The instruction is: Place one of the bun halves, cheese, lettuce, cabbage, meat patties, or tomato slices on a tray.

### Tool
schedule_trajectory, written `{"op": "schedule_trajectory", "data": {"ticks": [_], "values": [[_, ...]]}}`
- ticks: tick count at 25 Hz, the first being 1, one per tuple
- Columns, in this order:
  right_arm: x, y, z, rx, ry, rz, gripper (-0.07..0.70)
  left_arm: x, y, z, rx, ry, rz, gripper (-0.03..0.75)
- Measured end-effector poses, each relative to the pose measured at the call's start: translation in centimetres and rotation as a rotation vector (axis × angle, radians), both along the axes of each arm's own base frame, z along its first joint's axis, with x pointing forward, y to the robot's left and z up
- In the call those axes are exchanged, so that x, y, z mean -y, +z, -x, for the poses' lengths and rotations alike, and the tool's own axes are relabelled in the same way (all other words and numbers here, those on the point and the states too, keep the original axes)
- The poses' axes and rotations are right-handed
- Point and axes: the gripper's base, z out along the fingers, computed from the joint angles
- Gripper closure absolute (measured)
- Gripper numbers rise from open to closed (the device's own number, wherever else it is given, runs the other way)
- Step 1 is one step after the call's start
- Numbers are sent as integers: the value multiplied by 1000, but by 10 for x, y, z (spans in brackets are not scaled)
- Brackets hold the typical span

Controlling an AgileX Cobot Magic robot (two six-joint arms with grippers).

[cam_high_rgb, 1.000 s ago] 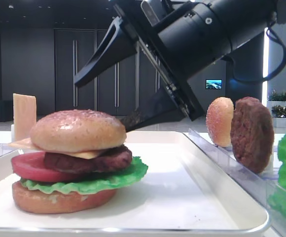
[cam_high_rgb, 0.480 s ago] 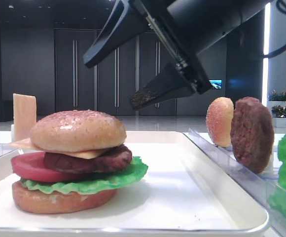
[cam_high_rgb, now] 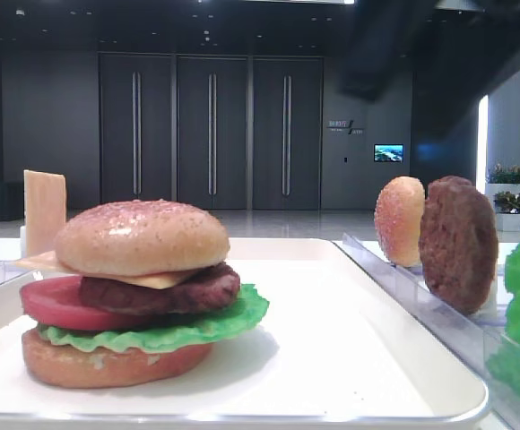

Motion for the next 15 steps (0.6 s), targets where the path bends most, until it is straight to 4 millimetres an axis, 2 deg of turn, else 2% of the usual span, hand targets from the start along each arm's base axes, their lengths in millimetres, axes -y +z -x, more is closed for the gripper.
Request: {"op": "schedule_trajectory", "data": {"ticks": [3,7,11,15], "values": [[24,18,4,-42,-75,154,136,0,0,0,0,0,0,199],[75,30,-3,-114,-302,273,169,0,0,0,0,0,0,199],[133,43,-6,-112,-546,279,197,0,0,0,0,0,0,199],[179,64,10,-42,-747,262,209,0,0,0,0,0,0,198]]}}
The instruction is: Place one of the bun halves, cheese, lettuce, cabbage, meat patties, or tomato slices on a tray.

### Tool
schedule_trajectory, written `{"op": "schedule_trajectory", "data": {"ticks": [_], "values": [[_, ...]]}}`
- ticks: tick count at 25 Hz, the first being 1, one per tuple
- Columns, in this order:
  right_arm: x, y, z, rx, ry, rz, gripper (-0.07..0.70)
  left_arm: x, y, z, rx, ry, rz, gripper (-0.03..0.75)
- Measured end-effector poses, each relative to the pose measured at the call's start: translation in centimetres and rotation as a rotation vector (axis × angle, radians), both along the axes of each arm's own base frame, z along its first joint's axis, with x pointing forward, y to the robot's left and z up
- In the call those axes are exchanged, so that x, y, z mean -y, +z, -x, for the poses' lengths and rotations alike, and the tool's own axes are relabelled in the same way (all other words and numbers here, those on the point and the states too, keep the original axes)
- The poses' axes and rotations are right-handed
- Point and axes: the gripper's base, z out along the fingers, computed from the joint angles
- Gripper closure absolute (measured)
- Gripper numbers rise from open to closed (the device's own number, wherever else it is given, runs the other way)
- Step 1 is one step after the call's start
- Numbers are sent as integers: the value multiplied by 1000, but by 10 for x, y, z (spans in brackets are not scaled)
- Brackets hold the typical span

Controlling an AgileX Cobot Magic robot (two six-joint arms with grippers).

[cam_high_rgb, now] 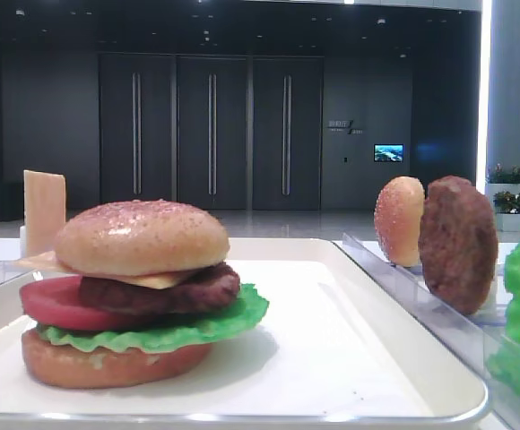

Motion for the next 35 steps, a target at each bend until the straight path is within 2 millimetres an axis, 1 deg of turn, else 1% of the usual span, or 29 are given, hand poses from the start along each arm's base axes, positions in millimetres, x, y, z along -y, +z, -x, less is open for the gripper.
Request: {"op": "schedule_trajectory", "data": {"ticks": [2,4,9,12,14,16,18,22,24,27,29,32,35], "values": [[10,9,10,41,-49,6,209,0,0,0,0,0,0,199],[13,17,19,76,-66,11,209,0,0,0,0,0,0,199],[12,31,36,150,-75,14,237,0,0,0,0,0,0,199],[10,44,52,220,-78,18,262,0,0,0,0,0,0,199],[8,55,70,291,-78,24,272,0,0,0,0,0,0,199],[4,70,97,398,-77,34,279,0,0,0,0,0,0,199],[1,80,123,491,-76,41,282,0,0,0,0,0,0,199],[-5,91,169,650,-74,54,282,0,0,0,0,0,0,199],[-8,88,187,703,-73,57,282,0,0,0,0,0,0,199],[-11,74,206,739,-71,55,282,0,0,0,0,0,0,199],[-13,58,214,733,-69,47,283,0,0,0,0,0,0,199],[-15,36,219,713,-62,22,293,0,0,0,0,0,0,199],[-18,18,223,705,-56,3,302,0,0,0,0,0,0,199]]}}
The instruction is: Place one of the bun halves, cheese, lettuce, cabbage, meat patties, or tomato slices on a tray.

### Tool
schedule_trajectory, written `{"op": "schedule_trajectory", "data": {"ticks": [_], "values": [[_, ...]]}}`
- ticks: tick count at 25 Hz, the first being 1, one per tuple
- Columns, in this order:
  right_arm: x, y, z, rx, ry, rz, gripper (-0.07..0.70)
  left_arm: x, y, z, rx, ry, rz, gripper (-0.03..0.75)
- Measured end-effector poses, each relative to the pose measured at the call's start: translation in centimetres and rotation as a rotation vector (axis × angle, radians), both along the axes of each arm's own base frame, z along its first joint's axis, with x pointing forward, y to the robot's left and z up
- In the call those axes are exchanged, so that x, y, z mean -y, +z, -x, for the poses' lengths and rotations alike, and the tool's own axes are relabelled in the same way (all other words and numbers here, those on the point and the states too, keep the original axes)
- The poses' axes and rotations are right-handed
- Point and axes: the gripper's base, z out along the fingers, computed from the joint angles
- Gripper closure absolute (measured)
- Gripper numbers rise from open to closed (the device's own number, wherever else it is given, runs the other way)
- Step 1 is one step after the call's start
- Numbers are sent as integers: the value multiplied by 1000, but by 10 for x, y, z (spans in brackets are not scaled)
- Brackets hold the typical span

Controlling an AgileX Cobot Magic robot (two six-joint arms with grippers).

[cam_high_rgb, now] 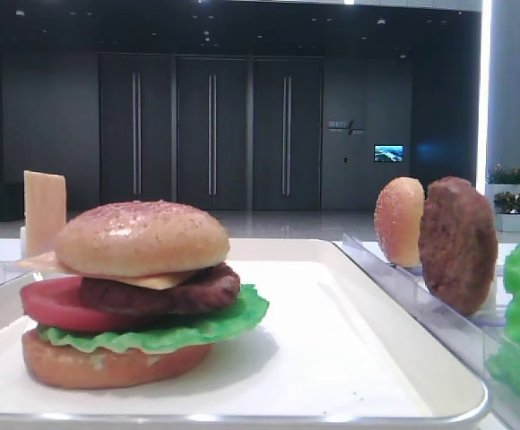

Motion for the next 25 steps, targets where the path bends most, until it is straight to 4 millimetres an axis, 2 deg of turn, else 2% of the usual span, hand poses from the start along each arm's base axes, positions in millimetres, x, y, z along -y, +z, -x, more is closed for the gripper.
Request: {"op": "schedule_trajectory", "data": {"ticks": [12,17,25], "values": [[0,-59,0,-80,6,-8,360,0,0,0,0,0,0,199],[-3,-62,10,-8,21,4,377,0,0,0,0,0,0,199],[-3,-62,12,1,26,11,377,0,0,0,0,0,0,199]]}}
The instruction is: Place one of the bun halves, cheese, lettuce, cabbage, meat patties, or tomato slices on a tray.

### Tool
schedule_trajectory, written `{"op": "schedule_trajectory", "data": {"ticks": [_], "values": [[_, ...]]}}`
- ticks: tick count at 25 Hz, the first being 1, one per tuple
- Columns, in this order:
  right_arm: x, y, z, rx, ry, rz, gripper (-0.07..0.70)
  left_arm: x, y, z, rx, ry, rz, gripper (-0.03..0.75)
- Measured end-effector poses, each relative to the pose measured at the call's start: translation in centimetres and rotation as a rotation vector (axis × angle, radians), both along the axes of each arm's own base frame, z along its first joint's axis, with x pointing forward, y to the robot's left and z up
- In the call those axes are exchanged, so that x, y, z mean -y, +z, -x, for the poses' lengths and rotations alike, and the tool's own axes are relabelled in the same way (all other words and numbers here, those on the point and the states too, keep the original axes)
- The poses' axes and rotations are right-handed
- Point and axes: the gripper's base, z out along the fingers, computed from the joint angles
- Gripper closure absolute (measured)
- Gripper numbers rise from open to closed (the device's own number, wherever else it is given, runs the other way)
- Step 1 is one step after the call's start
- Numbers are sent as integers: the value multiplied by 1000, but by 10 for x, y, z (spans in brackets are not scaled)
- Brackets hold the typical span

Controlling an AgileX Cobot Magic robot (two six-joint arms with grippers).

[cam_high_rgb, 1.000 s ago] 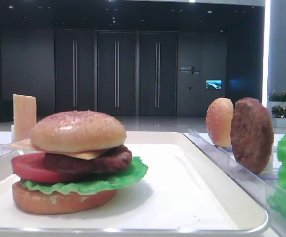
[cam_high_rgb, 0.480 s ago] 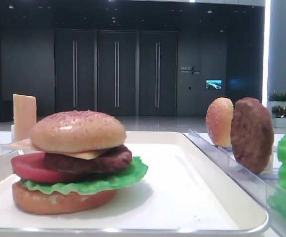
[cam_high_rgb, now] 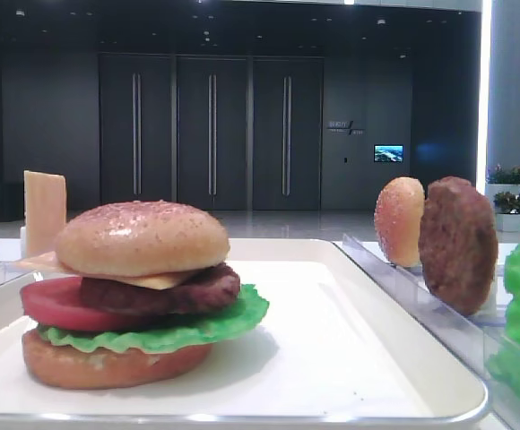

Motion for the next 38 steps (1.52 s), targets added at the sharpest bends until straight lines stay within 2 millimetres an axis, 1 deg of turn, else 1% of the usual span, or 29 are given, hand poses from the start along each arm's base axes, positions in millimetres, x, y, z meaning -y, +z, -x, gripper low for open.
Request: {"op": "schedule_trajectory", "data": {"ticks": [10,13,18,38], "values": [[1,-1,1,-3,40,1,386,0,0,0,0,0,0,199],[1,0,0,2,35,3,386,0,0,0,0,0,0,199],[2,-6,-6,21,20,-13,386,0,0,0,0,0,0,199],[3,-5,-7,33,11,-9,386,0,0,0,0,0,0,199]]}}
